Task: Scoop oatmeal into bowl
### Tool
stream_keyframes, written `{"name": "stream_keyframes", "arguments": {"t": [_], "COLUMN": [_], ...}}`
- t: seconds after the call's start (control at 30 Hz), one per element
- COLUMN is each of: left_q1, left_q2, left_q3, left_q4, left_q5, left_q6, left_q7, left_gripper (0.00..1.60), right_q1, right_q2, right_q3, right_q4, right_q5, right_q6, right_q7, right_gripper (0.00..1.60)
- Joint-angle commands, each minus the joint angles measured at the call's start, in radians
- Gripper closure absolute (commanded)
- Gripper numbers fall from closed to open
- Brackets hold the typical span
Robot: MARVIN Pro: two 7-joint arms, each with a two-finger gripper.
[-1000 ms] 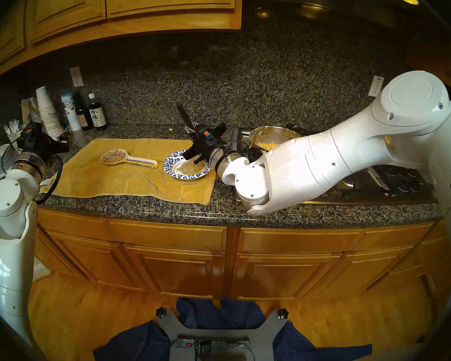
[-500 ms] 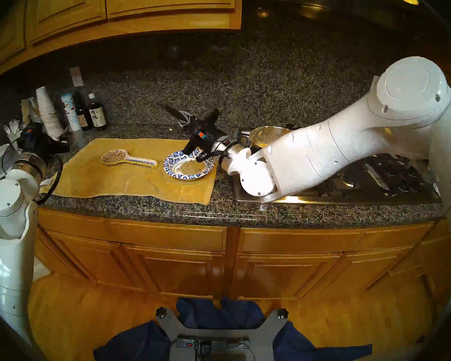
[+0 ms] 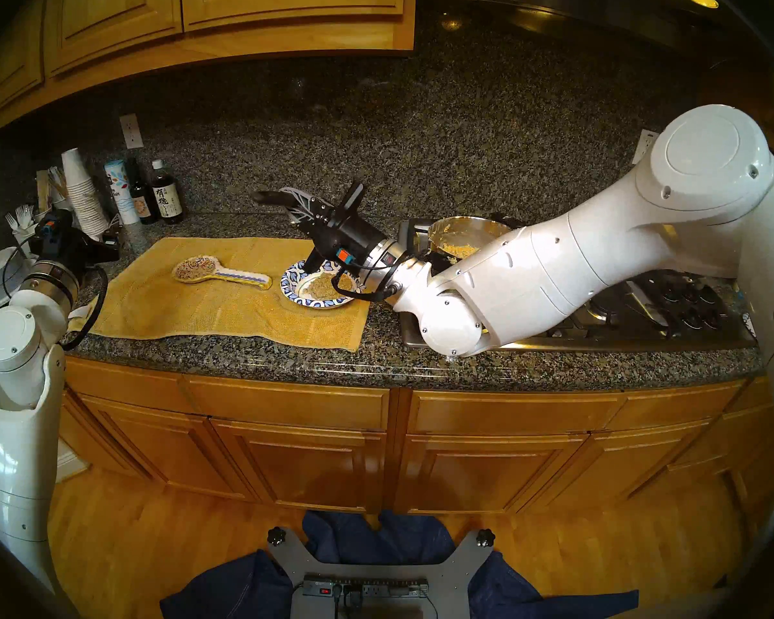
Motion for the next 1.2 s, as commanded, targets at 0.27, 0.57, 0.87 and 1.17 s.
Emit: {"name": "stream_keyframes", "arguments": {"t": [0.27, 0.57, 0.87, 1.17], "left_q1": [-0.016, -0.016, -0.016, -0.015], "left_q2": [0.014, 0.015, 0.015, 0.016], "left_q3": [-0.017, -0.016, -0.016, -0.017], "left_q4": [-0.026, -0.025, -0.025, -0.025], "left_q5": [0.002, 0.001, 0.000, 0.000], "left_q6": [-0.023, -0.021, -0.019, -0.024], "left_q7": [-0.003, -0.001, 0.000, -0.002], "left_gripper": [0.00, 0.00, 0.00, 0.00], "right_q1": [-0.177, -0.156, -0.133, -0.198], "right_q2": [0.074, 0.082, 0.102, 0.117], "right_q3": [0.074, 0.108, 0.174, 0.186], "right_q4": [0.013, 0.020, 0.049, -0.013], "right_q5": [-0.232, -0.217, -0.202, -0.125], "right_q6": [0.123, 0.082, 0.070, 0.022], "right_q7": [-0.173, -0.173, -0.173, -0.135], "right_gripper": [1.60, 1.60, 1.60, 1.60]}}
